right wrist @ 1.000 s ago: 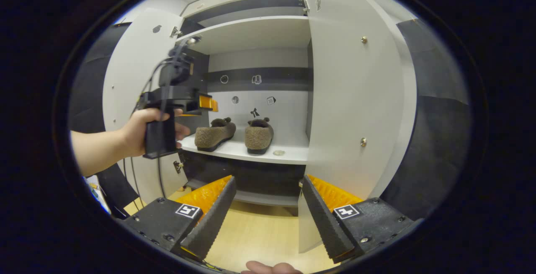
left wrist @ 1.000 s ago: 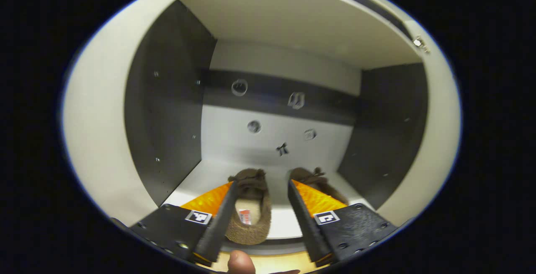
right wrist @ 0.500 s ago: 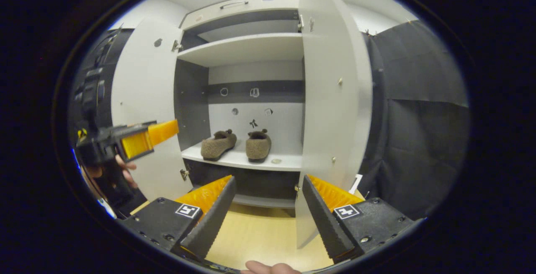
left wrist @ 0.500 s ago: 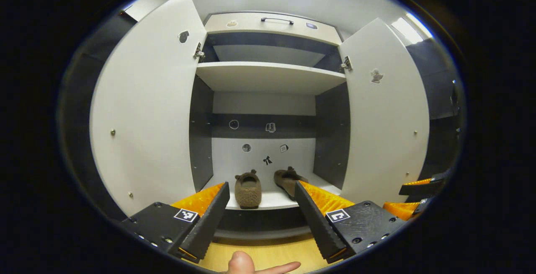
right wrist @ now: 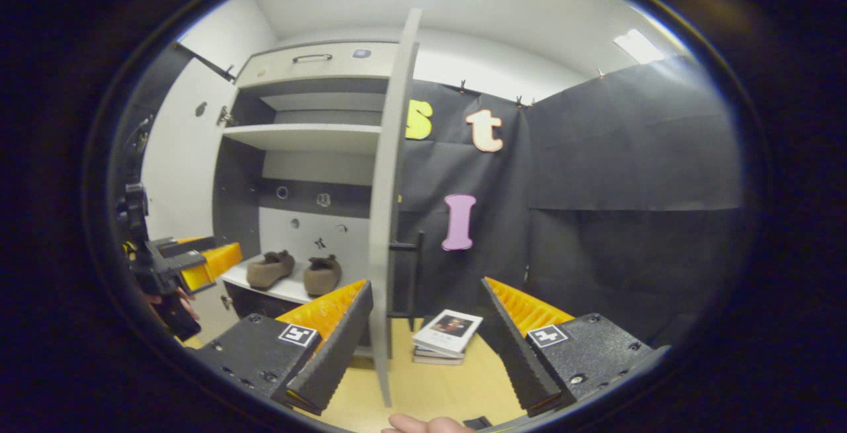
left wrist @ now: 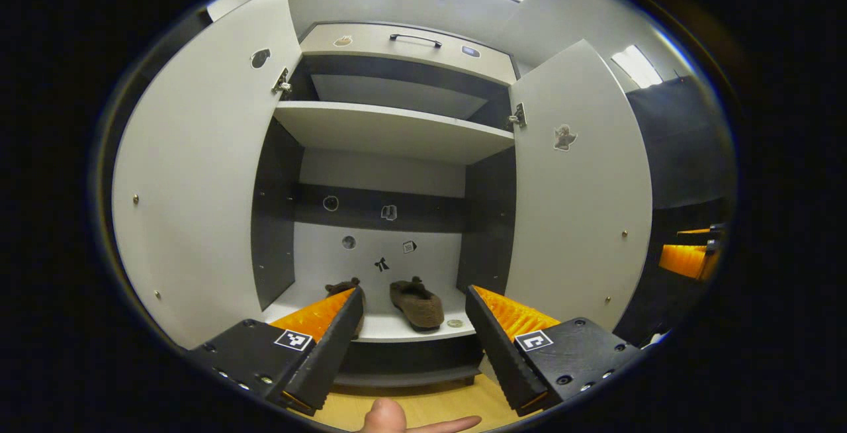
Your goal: Grab one shoe with the right hand and put it into the shoe cabinet, grab the other shoe with the left hand and put it into the shoe cabinet; then close the right door with the right hand and the left door with the left hand.
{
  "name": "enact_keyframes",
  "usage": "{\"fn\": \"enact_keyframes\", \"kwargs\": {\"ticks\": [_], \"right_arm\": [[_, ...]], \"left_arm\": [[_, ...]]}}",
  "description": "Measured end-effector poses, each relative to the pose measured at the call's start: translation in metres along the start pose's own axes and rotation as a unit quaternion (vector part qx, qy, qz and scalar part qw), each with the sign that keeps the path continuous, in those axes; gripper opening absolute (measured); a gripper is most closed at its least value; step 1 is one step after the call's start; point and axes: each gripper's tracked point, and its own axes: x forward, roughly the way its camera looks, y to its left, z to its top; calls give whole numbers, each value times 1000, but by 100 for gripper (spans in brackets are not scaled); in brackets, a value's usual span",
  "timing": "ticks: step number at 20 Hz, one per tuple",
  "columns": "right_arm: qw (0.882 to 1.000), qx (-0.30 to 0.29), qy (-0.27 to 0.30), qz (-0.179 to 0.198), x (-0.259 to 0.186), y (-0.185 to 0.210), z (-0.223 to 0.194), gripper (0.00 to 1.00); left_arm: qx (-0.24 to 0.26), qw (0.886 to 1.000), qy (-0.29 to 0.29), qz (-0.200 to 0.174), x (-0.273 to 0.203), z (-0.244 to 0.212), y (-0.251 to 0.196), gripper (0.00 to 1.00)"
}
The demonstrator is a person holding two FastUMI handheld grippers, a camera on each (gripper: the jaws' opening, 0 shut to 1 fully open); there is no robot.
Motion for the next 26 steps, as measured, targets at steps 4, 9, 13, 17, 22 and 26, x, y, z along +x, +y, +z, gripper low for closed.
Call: {"fn": "enact_keyframes", "kwargs": {"ticks": [4, 9, 13, 17, 22, 26], "right_arm": [[996, 8, 78, -30, 43, -37, -54, 100], [992, 38, 119, 23, 68, 0, -81, 100], [994, -4, 104, 16, 61, 7, -74, 92], [991, 29, 124, 31, 58, 17, -77, 95], [990, 48, 129, 39, 54, 32, -77, 94], [987, 48, 126, 83, 48, 69, -76, 95]], "left_arm": [[-12, 999, 42, -23, 8, -23, -17, 95], [-5, 998, 54, -10, 3, -30, -7, 95], [4, 998, 58, 7, -4, -35, 5, 95], [4, 998, 64, 16, -7, -42, 11, 95], [9, 996, 78, 35, -16, -50, 26, 95], [19, 995, 77, 52, -28, -54, 43, 95]]}}
